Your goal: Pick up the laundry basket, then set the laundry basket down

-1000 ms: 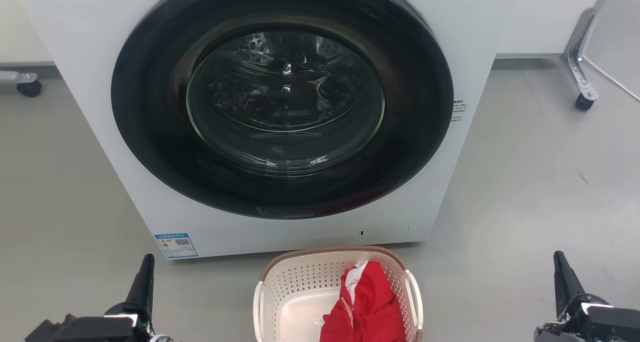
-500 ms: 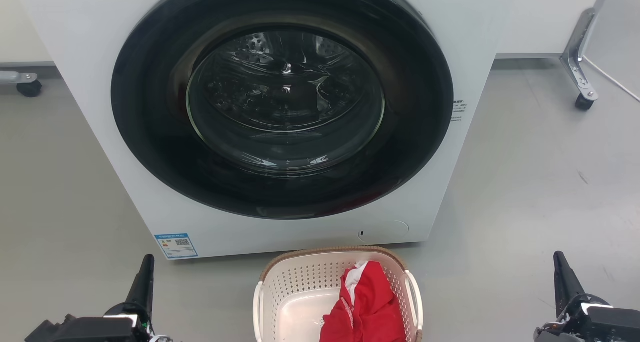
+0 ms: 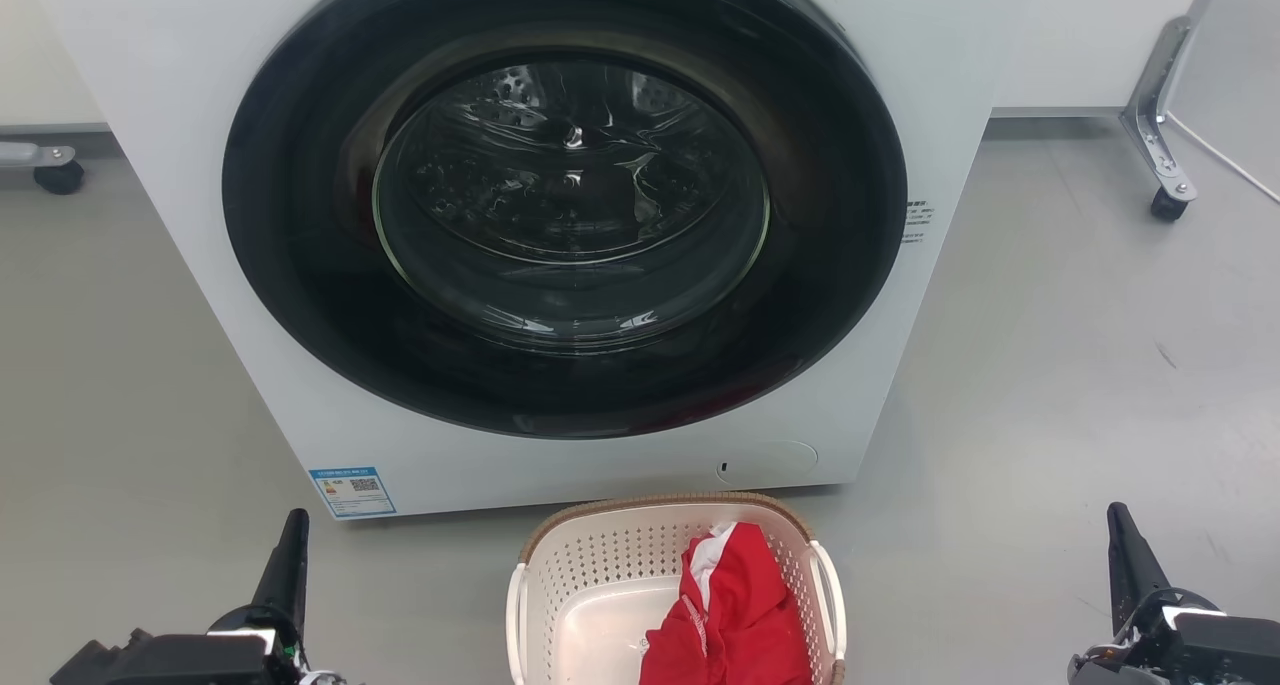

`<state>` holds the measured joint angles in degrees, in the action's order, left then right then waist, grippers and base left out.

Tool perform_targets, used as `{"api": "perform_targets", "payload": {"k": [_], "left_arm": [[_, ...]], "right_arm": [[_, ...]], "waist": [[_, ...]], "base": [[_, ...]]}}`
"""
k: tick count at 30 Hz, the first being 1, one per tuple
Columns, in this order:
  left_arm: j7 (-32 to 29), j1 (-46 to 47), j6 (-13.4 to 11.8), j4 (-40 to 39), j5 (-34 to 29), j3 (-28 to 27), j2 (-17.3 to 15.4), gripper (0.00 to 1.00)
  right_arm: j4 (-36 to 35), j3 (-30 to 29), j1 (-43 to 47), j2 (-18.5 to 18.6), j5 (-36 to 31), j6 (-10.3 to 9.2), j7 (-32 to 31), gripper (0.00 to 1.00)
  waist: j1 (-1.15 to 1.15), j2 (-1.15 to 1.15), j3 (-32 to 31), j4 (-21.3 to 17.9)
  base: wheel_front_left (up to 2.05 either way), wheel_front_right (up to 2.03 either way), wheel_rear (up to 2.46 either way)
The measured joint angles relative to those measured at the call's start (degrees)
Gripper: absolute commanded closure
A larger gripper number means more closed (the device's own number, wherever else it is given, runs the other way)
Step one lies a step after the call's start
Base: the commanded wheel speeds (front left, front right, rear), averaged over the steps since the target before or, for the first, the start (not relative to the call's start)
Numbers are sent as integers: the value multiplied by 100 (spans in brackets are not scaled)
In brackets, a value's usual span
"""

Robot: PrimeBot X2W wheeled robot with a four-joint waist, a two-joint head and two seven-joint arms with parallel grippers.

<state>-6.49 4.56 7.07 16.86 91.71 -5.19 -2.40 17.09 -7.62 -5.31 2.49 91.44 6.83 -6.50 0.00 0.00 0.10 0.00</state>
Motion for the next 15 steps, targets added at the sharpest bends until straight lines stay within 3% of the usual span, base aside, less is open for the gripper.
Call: {"api": "perform_targets", "payload": {"k": [15], "left_arm": [[0,0,0,0,0,0,0,100]], "right_arm": [[-1,0,0,0,0,0,0,100]], "waist": [[0,0,0,0]], "base": [[0,0,0]]}}
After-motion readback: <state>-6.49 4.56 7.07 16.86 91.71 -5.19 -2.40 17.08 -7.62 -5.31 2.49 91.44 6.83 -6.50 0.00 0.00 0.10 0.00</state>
